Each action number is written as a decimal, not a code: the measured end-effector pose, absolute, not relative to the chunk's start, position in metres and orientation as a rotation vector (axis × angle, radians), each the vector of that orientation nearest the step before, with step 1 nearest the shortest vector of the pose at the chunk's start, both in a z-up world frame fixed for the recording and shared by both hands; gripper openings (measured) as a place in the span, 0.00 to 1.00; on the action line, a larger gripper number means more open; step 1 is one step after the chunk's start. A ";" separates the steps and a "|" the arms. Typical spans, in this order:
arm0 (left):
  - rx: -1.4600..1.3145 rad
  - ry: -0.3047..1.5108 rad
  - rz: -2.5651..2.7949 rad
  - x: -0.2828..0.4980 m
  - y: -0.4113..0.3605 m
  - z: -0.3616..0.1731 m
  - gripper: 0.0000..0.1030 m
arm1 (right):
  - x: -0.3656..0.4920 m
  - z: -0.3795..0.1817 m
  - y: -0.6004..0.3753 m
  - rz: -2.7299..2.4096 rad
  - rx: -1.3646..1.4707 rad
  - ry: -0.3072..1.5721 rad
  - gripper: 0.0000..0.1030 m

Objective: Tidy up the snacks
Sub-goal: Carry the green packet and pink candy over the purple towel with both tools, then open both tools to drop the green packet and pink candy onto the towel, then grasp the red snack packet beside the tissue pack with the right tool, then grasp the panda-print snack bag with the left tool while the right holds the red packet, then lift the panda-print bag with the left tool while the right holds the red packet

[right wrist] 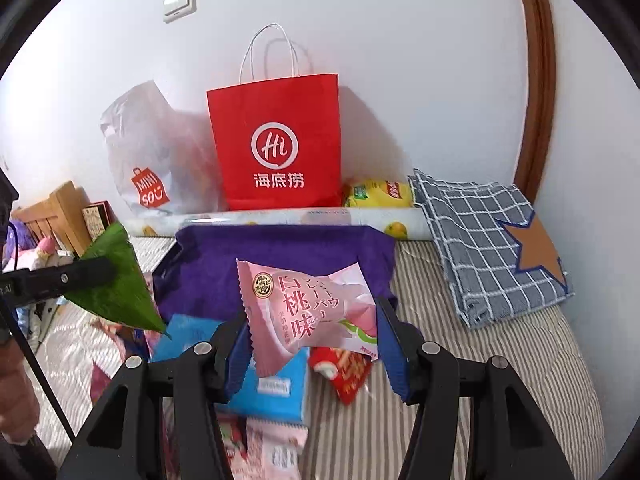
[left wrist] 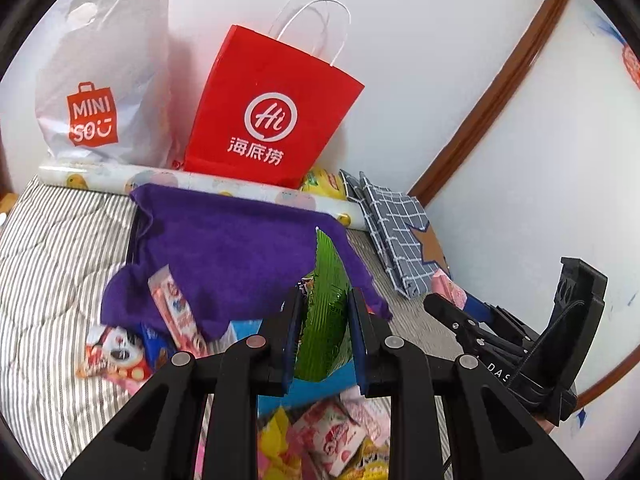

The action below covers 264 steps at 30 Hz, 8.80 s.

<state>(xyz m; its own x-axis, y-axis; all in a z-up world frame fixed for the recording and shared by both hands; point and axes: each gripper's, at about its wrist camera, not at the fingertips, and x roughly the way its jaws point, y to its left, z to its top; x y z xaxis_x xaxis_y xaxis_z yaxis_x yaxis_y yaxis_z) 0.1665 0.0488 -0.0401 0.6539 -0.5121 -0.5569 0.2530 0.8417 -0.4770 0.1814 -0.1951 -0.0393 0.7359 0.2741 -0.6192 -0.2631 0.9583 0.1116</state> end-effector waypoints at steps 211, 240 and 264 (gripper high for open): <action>-0.306 0.894 -0.126 0.168 0.141 -0.123 0.67 | 0.157 -0.116 -0.227 0.161 0.050 0.801 0.21; -0.317 0.896 -0.114 0.132 0.145 -0.126 0.45 | 0.124 -0.123 -0.237 0.162 0.066 0.818 0.21; -0.335 0.790 -0.345 0.117 0.077 -0.060 0.45 | 0.119 -0.069 -0.219 0.205 0.019 0.710 0.21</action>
